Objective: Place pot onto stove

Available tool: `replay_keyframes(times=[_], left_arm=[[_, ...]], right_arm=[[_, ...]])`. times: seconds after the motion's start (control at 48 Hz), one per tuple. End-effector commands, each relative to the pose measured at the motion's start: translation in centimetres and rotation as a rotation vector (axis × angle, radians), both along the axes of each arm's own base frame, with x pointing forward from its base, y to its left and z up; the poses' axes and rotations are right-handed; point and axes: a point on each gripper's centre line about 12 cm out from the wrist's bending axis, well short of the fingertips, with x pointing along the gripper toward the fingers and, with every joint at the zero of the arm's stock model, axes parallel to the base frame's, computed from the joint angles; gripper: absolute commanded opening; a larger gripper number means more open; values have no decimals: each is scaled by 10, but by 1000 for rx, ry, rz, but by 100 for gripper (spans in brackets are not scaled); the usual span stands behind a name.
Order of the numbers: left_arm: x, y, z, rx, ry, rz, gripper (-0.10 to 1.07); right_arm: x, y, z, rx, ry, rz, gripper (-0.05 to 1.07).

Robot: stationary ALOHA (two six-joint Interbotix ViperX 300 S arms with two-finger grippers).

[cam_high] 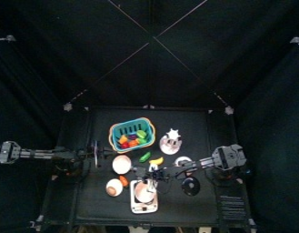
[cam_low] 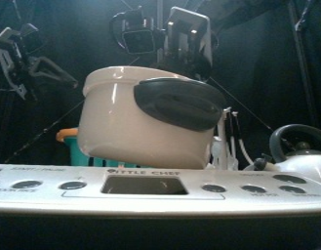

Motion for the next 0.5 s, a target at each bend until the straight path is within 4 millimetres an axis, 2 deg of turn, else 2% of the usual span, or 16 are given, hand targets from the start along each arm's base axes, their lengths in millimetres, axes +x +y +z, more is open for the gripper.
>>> replay_keyframes(times=[0.0,0.188,0.479], left_arm=[[2,1,5,2,-15,3,41],[2,0,4,2,-14,1,41],[2,0,4,0,-14,0,41]], right_arm=[[4,0,17,0,-45,4,76],[2,0,20,-13,-55,14,78],[-3,-6,47,-64,-158,46,78]])
